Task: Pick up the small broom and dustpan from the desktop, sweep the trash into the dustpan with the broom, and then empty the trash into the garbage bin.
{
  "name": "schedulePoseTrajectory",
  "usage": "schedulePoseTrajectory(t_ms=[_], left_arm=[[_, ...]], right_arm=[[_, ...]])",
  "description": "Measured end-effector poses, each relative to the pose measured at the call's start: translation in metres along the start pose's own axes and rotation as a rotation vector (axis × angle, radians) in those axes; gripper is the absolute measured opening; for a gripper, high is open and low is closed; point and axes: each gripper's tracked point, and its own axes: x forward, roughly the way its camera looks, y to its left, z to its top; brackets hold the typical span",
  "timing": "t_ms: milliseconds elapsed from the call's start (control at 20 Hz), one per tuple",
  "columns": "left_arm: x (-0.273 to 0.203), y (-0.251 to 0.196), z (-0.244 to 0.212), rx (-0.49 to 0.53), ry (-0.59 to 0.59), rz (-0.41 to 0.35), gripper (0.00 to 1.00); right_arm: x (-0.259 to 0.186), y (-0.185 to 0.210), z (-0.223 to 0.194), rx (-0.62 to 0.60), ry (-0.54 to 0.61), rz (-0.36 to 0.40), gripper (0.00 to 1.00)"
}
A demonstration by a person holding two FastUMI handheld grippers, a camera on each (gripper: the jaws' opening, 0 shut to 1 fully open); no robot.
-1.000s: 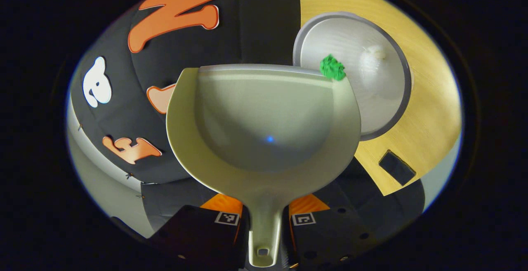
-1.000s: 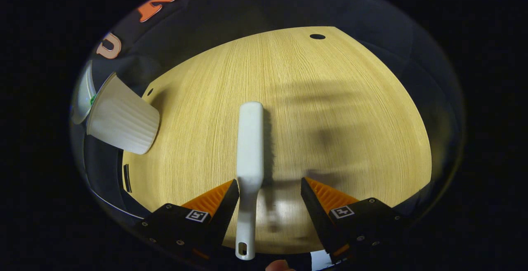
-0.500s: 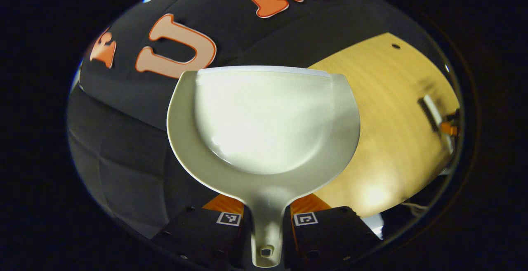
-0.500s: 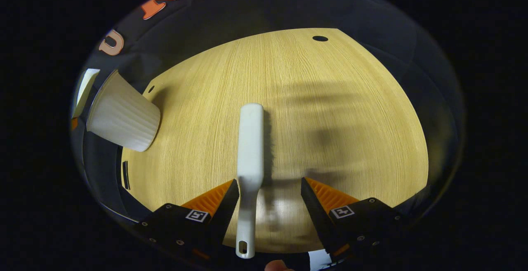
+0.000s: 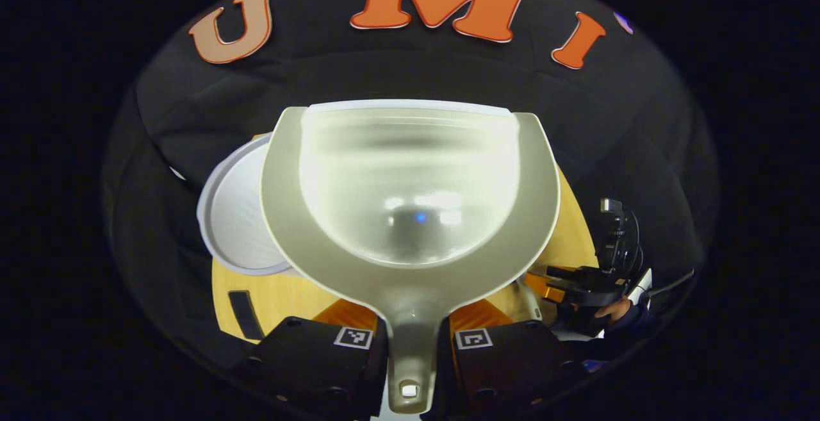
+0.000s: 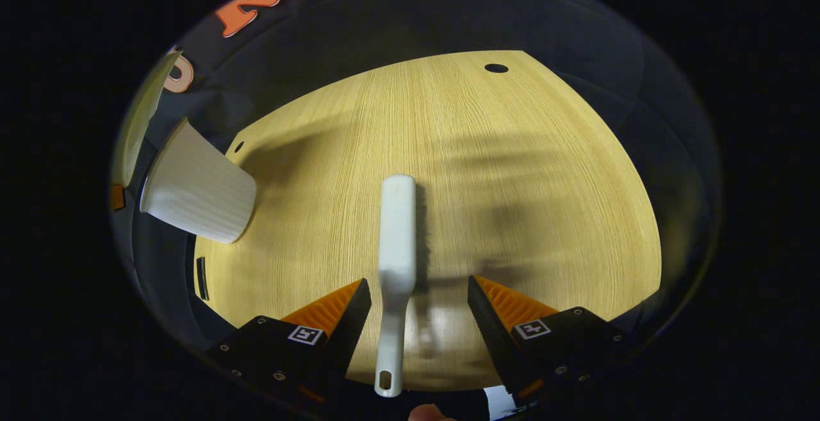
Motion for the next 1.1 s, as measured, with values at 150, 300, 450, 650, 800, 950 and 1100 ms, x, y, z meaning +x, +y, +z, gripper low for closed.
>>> schedulePoseTrajectory(t_ms=[150, 300, 450, 650, 800, 950, 1100], left_arm=[[0.03, -0.021, -0.016, 0.023, 0.019, 0.034, 0.32], [0.045, -0.02, -0.039, 0.033, 0.059, 0.069, 0.32], [0.084, -0.036, -0.073, 0.011, 0.127, 0.053, 0.33], [0.136, -0.033, -0.111, -0.024, 0.219, 0.07, 0.32], [0.161, -0.028, -0.126, -0.044, 0.262, 0.089, 0.33], [0.184, -0.028, -0.135, -0.064, 0.304, 0.088, 0.33], [0.201, -0.026, -0.145, -0.065, 0.354, 0.089, 0.33]], right_arm=[[0.001, 0.0, -0.003, -0.007, 0.001, -0.013, 0.92], [0.002, 0.001, -0.005, -0.019, 0.006, -0.025, 0.92], [0.004, 0.003, -0.006, -0.028, 0.011, -0.022, 0.92], [0.005, 0.007, -0.009, -0.047, 0.018, -0.028, 0.92], [0.006, 0.008, -0.01, -0.062, 0.024, -0.032, 0.92], [0.008, 0.009, -0.012, -0.069, 0.031, -0.036, 0.92], [0.011, 0.01, -0.015, -0.077, 0.038, -0.038, 0.92]])
